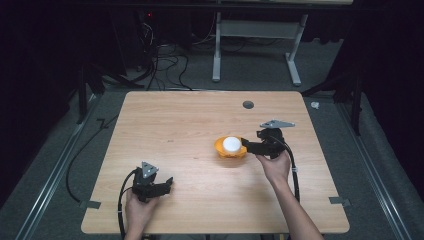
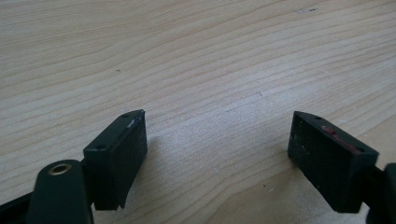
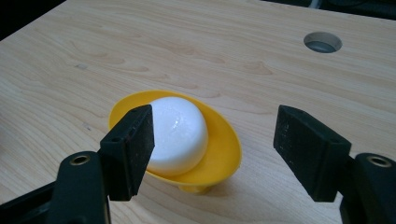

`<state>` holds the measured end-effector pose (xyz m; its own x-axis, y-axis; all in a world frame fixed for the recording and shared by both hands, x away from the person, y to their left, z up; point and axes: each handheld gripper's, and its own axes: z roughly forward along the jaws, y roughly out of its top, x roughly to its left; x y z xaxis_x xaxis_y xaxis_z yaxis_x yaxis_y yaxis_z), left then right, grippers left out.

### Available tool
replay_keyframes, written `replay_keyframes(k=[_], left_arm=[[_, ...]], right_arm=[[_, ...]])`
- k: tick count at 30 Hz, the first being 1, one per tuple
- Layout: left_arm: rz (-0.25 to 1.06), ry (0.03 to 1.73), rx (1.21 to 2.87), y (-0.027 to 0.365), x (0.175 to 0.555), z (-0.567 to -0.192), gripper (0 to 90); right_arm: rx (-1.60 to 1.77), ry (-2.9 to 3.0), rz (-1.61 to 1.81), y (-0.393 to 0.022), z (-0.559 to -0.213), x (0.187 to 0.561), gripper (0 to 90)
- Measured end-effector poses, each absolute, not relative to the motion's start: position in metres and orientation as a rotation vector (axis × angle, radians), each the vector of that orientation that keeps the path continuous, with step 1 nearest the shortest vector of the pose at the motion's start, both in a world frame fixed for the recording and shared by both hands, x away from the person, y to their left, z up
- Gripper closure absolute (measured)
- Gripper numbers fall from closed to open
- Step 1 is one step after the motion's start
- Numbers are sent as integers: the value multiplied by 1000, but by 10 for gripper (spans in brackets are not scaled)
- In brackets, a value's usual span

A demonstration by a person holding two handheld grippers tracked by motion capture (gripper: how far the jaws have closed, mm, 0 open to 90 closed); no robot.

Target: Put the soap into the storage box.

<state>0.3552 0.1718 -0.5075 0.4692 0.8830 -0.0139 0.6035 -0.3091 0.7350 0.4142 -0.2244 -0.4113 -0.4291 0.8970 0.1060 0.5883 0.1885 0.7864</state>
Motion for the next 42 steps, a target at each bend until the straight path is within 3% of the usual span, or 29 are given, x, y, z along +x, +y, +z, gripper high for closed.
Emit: replay_keyframes(k=[42], left_arm=[[521, 1231, 2033, 172, 355, -507, 202]], right_arm=[[1470, 1960, 1153, -284, -413, 375, 299]])
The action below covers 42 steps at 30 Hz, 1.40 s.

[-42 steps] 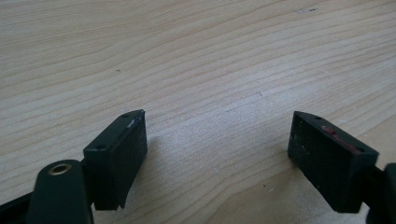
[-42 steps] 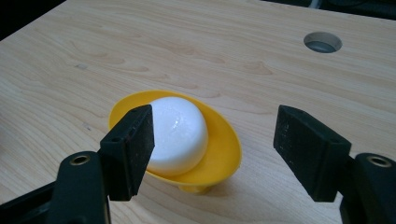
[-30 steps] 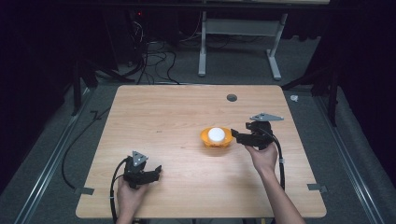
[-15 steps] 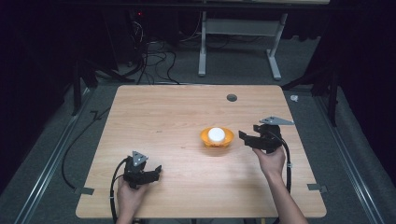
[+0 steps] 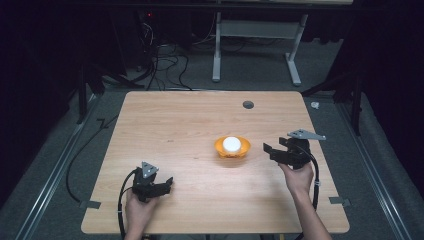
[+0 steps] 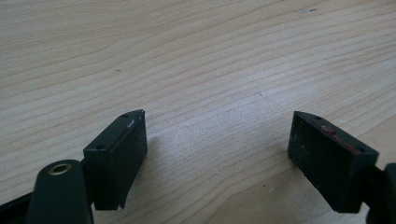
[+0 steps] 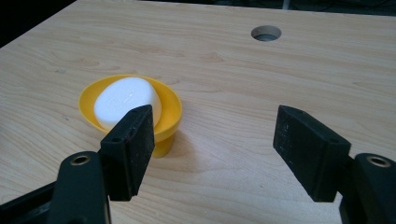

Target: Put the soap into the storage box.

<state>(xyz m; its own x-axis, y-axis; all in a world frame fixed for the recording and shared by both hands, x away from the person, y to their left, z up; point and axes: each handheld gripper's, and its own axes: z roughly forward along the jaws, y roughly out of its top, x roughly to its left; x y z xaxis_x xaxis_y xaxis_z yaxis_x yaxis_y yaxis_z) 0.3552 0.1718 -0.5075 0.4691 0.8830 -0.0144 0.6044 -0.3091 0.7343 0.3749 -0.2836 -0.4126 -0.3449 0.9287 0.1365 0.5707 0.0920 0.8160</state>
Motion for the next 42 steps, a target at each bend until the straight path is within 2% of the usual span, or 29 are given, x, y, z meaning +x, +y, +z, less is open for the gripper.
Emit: replay_keyframes(k=[42], left_arm=[[521, 1232, 2033, 172, 355, -507, 202]], right_arm=[[1504, 1962, 1173, -294, -442, 342, 301]])
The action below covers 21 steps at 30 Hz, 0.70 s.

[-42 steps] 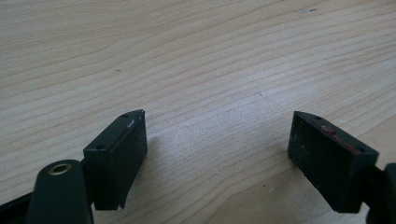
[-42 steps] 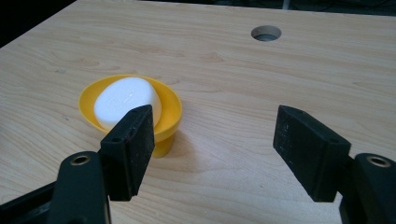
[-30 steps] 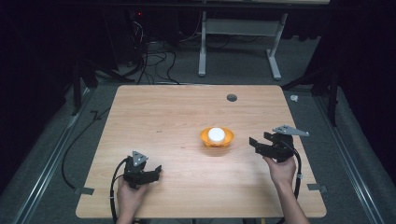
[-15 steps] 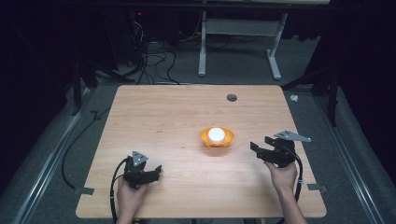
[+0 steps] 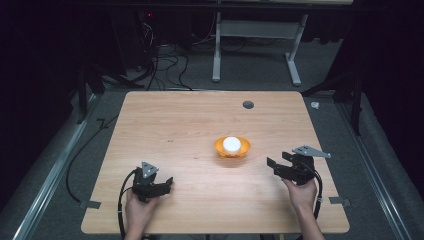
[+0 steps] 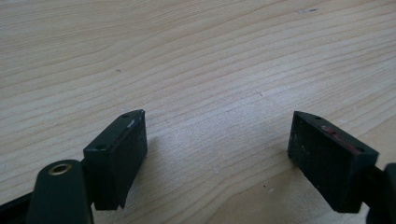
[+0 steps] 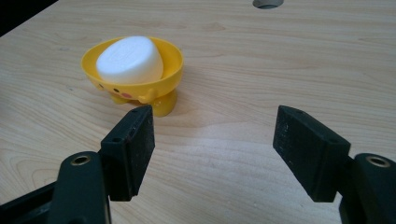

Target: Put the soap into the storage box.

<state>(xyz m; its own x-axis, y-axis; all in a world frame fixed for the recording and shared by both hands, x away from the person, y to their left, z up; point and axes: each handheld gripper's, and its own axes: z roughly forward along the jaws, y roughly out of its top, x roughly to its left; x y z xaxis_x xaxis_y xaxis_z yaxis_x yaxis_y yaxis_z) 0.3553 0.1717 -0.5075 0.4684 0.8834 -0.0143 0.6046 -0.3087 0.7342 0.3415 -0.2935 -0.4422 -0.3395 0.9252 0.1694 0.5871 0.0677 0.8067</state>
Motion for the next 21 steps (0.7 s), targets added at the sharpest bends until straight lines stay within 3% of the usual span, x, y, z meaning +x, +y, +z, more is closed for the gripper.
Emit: replay_keyframes(k=[21], left_arm=[[521, 1232, 2033, 172, 355, -507, 202]], right_arm=[[1534, 1978, 1129, -294, -466, 332, 303]])
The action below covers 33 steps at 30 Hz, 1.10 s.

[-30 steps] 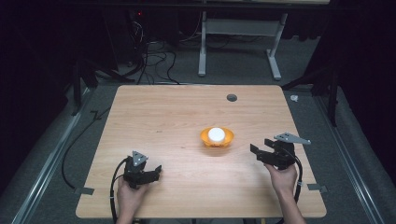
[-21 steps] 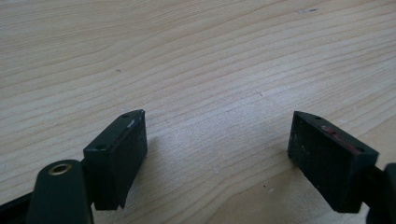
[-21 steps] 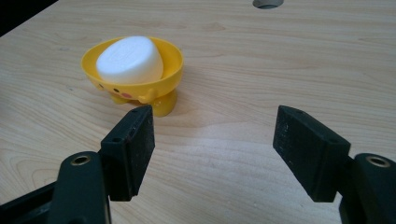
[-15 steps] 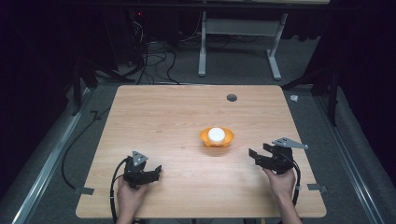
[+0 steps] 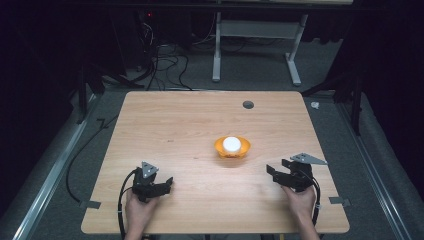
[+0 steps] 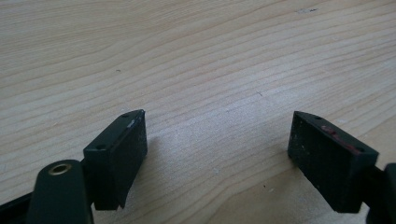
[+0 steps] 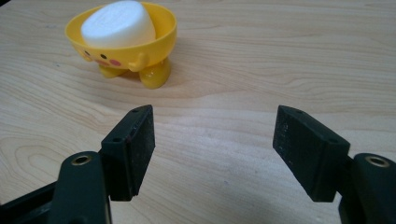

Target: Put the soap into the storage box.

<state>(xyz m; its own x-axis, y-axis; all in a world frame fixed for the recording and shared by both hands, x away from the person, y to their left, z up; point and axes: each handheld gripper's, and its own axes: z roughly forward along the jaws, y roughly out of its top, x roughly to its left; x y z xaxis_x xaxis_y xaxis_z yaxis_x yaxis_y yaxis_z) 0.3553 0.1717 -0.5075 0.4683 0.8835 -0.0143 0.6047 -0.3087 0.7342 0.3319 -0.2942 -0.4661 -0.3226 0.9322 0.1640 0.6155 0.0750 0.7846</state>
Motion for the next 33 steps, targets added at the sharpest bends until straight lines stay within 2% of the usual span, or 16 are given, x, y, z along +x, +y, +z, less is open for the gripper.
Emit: replay_keyframes(k=[33], left_arm=[[522, 1233, 2032, 172, 355, -507, 202]], right_arm=[[1546, 2032, 929, -287, -499, 329, 301]])
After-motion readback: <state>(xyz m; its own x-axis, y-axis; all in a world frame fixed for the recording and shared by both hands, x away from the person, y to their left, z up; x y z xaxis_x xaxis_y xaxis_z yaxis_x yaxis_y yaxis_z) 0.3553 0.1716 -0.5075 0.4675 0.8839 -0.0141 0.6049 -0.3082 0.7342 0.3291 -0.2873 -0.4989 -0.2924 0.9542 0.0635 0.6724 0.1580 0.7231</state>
